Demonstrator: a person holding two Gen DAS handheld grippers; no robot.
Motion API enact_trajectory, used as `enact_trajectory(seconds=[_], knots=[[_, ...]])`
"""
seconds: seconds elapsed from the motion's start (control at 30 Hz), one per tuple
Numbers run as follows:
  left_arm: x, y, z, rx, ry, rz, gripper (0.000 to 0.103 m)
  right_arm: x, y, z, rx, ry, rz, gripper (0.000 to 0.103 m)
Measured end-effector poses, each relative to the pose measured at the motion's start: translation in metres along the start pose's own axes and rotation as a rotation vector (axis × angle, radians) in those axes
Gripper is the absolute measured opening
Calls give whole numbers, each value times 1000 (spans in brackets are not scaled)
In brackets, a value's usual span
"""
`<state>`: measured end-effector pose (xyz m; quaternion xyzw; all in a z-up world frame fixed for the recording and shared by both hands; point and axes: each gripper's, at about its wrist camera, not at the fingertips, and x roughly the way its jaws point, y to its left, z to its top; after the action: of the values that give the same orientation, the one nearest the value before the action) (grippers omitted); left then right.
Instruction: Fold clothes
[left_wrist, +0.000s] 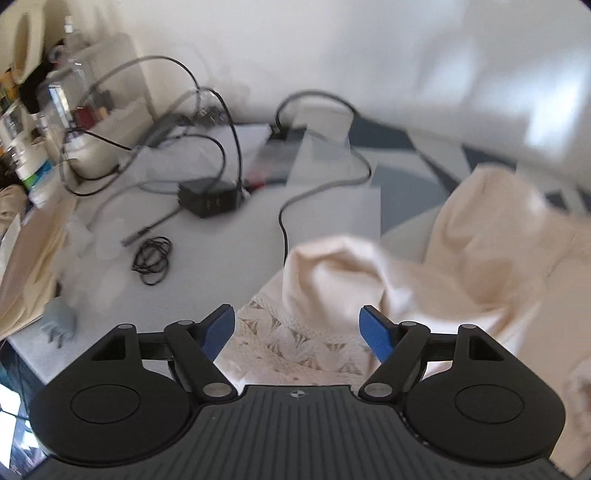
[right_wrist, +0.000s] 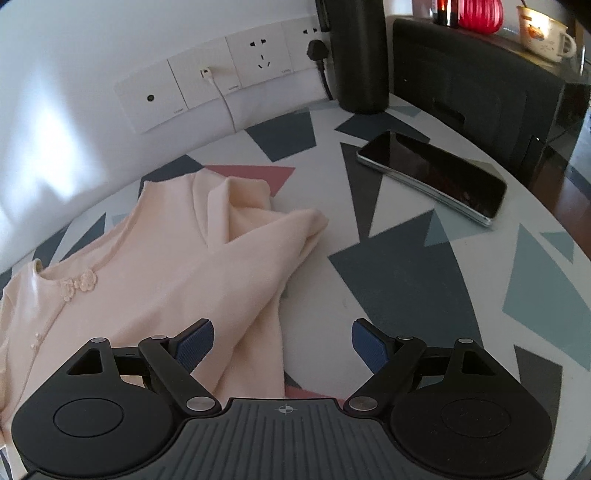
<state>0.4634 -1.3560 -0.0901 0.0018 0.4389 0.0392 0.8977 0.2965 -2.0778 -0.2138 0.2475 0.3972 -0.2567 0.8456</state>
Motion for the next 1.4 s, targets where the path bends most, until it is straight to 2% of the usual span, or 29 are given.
enact_trajectory(seconds=[0.1, 0.2, 0.27, 0.37, 0.43, 0.6, 0.63, 0.8, 0.87, 0.9, 0.97, 1.0, 1.1, 1.2, 1.23, 1.33, 1.4], knots=[[-38, -6, 1, -88, -55, -79, 67, -1, 4, 3, -14, -8, 8, 80], [-58, -26, 4, -96, -44, -230, 66, -2, 9, 5, -30, -11, 20, 80], [-59, -48, 1, -76, 2, -328, 66, -4, 12, 6, -38, -16, 27, 80], [-42, -81, -9, -66, 115, -489, 66, -6, 14, 4, -47, -19, 30, 80], [-21, -104, -19, -82, 218, -580, 51, -7, 15, 3, -52, -19, 30, 80], [30, -141, -40, -237, 471, -719, 50, -10, 13, 0, -55, -20, 25, 80], [36, -147, -43, -251, 498, -736, 50, -11, 12, 0, -56, -24, 23, 80], [41, -163, -44, -239, 489, -755, 49, -9, 5, 0, -46, -20, 16, 80], [46, -169, -45, -222, 497, -745, 35, -6, 1, 1, -35, -12, 12, 80], [47, -172, -45, -207, 498, -736, 7, -5, 0, 2, -28, -9, 10, 80], [39, -176, -39, -146, 452, -718, 6, -3, -3, 4, -14, -8, 14, 80], [31, -175, -33, -109, 401, -711, 6, -3, -4, 5, -9, -11, 14, 81], [-9, -160, -1, -25, 165, -705, 5, -3, -5, 9, 3, -24, 11, 80], [-59, -135, 32, 25, -132, -712, 5, -4, -6, 14, 19, -42, 25, 80], [-71, -129, 39, 50, -195, -706, 5, -4, -5, 15, 20, -42, 30, 81], [-89, -117, 49, 129, -274, -684, 5, 0, -3, 17, 17, -32, 32, 80], [-77, -115, 40, 164, -228, -651, 5, 2, -2, 16, 20, -19, 33, 80]])
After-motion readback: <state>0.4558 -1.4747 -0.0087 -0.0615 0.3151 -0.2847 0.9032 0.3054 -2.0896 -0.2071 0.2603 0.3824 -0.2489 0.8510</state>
